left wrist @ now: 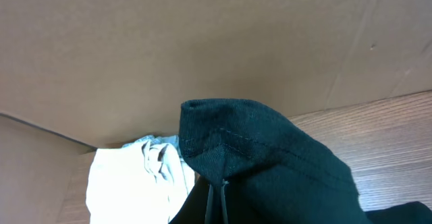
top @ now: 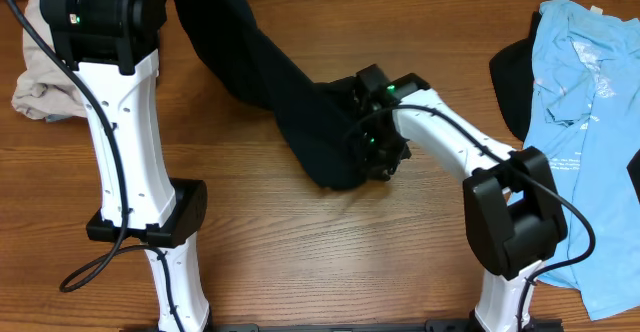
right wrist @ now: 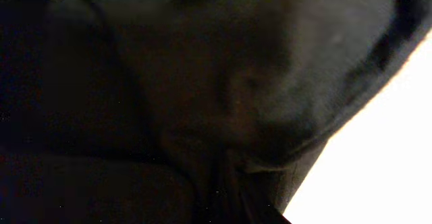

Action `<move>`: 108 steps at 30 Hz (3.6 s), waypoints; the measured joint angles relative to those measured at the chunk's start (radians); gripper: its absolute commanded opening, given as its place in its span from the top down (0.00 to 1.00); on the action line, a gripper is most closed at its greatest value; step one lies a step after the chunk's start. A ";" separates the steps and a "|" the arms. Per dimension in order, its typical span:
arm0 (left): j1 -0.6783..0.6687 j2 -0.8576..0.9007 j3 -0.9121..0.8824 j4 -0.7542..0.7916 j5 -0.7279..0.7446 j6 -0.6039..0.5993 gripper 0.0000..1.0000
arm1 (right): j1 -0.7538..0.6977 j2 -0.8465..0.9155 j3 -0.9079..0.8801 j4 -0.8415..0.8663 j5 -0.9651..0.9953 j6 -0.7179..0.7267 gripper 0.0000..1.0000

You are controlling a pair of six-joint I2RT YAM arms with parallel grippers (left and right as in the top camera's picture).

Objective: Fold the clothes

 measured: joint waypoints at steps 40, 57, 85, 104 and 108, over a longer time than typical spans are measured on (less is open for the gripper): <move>0.035 0.000 0.000 -0.047 0.014 0.000 0.96 | -0.208 0.000 -0.002 0.340 -0.094 -0.164 0.60; 0.035 0.000 0.000 -0.051 0.023 0.000 0.96 | -0.299 0.000 -0.002 0.363 -0.086 -0.191 0.96; 0.035 -0.437 -0.006 0.099 0.027 -0.016 0.96 | -0.581 -0.248 1.375 -0.466 -0.104 -0.153 0.96; 0.035 -0.503 -0.108 0.099 -0.076 -0.027 0.96 | -0.586 -0.262 1.374 -0.559 -0.101 -0.152 0.91; 0.035 -0.486 -0.166 0.111 -0.079 -0.027 0.96 | -0.586 -0.251 1.284 -0.562 -0.108 -0.157 0.96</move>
